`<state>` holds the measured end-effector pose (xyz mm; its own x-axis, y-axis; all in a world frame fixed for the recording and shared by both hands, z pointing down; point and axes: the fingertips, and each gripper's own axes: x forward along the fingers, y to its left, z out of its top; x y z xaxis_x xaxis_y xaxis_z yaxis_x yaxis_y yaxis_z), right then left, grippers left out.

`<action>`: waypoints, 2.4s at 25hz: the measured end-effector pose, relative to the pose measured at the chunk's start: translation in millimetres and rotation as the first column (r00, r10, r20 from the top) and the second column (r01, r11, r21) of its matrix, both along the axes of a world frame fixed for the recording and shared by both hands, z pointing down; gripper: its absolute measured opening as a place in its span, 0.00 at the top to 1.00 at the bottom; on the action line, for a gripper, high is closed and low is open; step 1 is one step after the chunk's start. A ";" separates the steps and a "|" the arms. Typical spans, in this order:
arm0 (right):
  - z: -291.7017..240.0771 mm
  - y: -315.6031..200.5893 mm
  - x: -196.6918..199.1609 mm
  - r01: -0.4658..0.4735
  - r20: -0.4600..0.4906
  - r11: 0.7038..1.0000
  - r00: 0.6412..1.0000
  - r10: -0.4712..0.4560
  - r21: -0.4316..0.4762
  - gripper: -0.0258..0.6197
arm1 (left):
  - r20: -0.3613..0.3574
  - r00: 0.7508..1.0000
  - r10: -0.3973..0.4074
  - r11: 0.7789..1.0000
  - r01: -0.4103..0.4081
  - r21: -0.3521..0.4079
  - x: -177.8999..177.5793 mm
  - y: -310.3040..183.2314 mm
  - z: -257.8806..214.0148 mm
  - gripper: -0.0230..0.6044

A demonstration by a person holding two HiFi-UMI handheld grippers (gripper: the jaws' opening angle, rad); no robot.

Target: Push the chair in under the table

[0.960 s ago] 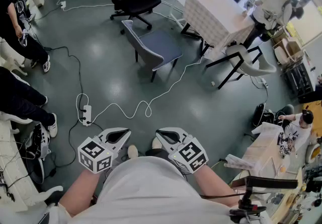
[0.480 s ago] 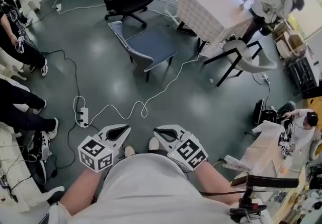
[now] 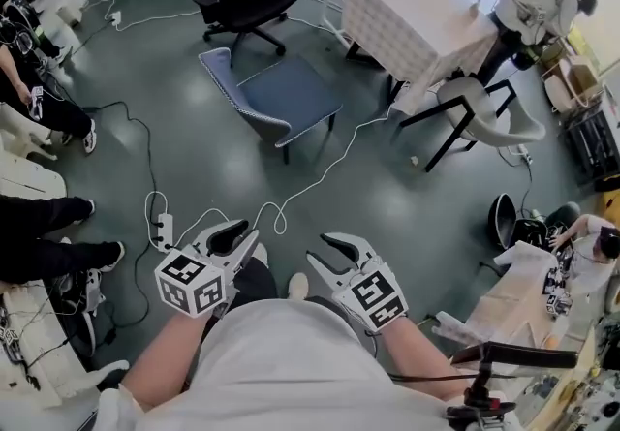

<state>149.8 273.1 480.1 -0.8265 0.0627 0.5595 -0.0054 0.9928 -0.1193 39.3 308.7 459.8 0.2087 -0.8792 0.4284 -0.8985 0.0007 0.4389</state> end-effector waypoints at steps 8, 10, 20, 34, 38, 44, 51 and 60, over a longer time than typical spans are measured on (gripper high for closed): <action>6.9 -79.7 -53.0 -0.082 0.008 0.997 0.997 0.082 -0.007 0.70 | -0.080 0.991 -0.108 0.994 0.106 -0.023 -98.8 -96.7 23.8 0.68; 4.0 -102.7 -70.3 -0.114 -0.003 0.993 0.993 0.114 -0.004 0.70 | -0.101 0.984 -0.145 0.989 0.141 -0.049 -133.5 -121.6 31.8 0.66; -1.5 -164.3 -171.3 -0.137 -0.073 0.989 0.987 0.141 0.050 0.70 | -0.143 0.940 -0.309 0.935 0.273 -0.226 -295.5 -216.3 99.7 0.61; 27.1 -232.7 -191.6 -0.143 -0.151 0.990 0.979 0.140 -0.007 0.70 | -0.206 0.813 -0.545 0.770 0.388 -0.507 -358.3 -263.9 231.4 0.59; 32.7 -271.5 -191.7 -0.124 -0.140 0.992 0.983 0.119 -0.025 0.70 | -0.152 0.781 -0.606 0.704 0.437 -0.560 -362.0 -268.0 238.9 0.73; 36.4 -340.4 -184.0 -0.104 -0.124 0.992 0.988 0.095 -0.068 0.70 | -0.070 0.747 -0.661 0.640 0.512 -0.573 -354.7 -270.1 236.5 0.84; 38.2 -406.9 -173.0 -0.066 -0.131 0.992 0.990 0.052 -0.105 0.70 | -0.050 0.738 -0.673 0.620 0.527 -0.581 -348.0 -298.6 233.2 0.86; 40.6 -459.7 -162.6 -0.043 -0.130 0.990 0.991 0.025 -0.131 0.70 | -0.052 0.779 -0.625 0.663 0.495 -0.561 -332.1 -379.7 225.4 0.86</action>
<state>-12.8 -186.6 520.7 -0.7518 0.1170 0.6490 -0.0627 0.9670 -0.2470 -292.8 -71.0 685.2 -0.1077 -0.5370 0.8367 -0.5304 0.7428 0.4084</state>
